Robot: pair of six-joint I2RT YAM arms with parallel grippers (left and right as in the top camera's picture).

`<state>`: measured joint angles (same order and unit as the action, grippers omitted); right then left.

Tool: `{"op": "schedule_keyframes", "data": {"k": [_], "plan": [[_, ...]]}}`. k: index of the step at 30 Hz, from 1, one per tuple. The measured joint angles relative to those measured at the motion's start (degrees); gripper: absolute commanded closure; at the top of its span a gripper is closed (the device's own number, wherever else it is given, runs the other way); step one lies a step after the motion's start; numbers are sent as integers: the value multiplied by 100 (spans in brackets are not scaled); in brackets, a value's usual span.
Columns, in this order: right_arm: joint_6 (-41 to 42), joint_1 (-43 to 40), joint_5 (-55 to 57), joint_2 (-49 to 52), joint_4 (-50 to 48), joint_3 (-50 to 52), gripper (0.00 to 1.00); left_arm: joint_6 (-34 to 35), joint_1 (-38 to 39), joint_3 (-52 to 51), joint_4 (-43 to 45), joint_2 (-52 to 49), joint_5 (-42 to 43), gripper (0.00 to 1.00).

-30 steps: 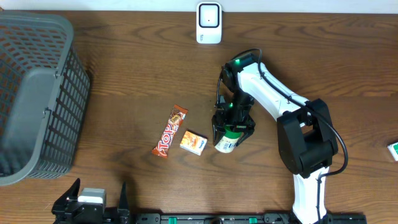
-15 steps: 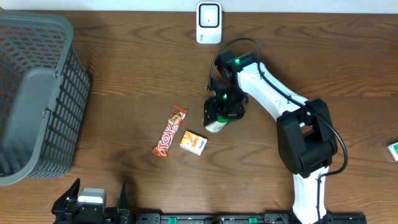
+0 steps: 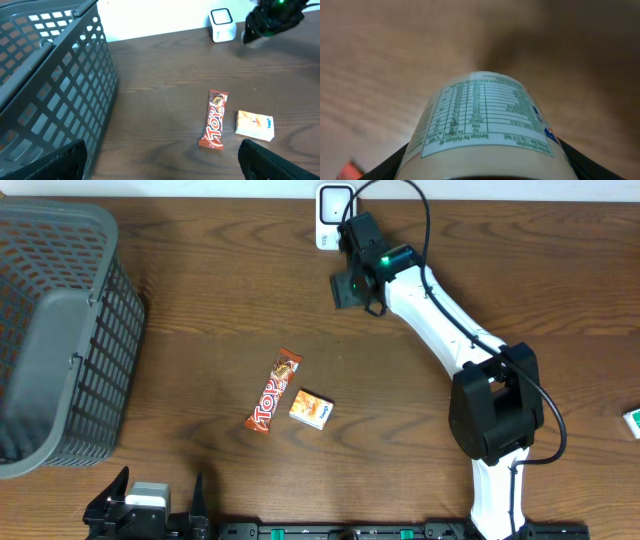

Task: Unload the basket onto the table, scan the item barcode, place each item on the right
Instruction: 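Hold the jar label over the white scanner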

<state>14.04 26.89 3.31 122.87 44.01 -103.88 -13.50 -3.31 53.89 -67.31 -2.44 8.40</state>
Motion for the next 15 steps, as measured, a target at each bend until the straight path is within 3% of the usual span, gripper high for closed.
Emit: {"op": "schedule_keyframes", "data": {"k": [6, 15], "plan": [[79, -57, 212, 0, -664, -11, 42, 0, 0, 0, 0, 0, 0, 4], [227, -46, -262, 0, 426, -328, 46, 0, 0, 0, 0, 0, 0, 4]]}}
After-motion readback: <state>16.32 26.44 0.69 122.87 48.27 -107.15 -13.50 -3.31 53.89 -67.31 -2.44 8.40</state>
